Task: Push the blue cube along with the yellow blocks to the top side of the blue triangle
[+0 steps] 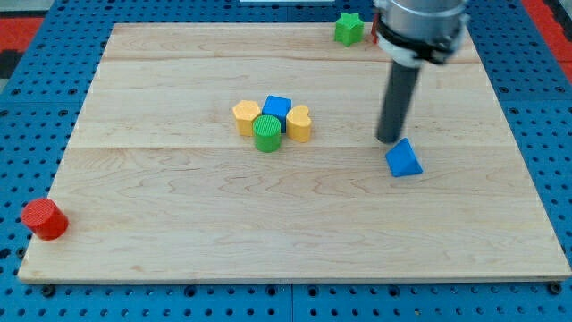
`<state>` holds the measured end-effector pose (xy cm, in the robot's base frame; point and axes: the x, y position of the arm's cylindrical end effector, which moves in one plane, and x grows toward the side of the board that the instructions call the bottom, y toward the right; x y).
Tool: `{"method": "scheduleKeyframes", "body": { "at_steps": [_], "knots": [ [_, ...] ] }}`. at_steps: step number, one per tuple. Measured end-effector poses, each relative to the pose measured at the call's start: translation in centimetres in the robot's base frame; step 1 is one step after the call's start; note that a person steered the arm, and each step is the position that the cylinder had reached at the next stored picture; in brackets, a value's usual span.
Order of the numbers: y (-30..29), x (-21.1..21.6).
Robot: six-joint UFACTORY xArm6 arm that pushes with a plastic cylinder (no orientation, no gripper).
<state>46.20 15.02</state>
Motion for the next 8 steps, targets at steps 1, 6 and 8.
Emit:
{"method": "scheduleKeyframes", "body": {
  "at_steps": [1, 6, 8],
  "knots": [
    [3.6, 7.3],
    [-25.3, -14.0],
    [-25.1, -7.2]
  ]
}}
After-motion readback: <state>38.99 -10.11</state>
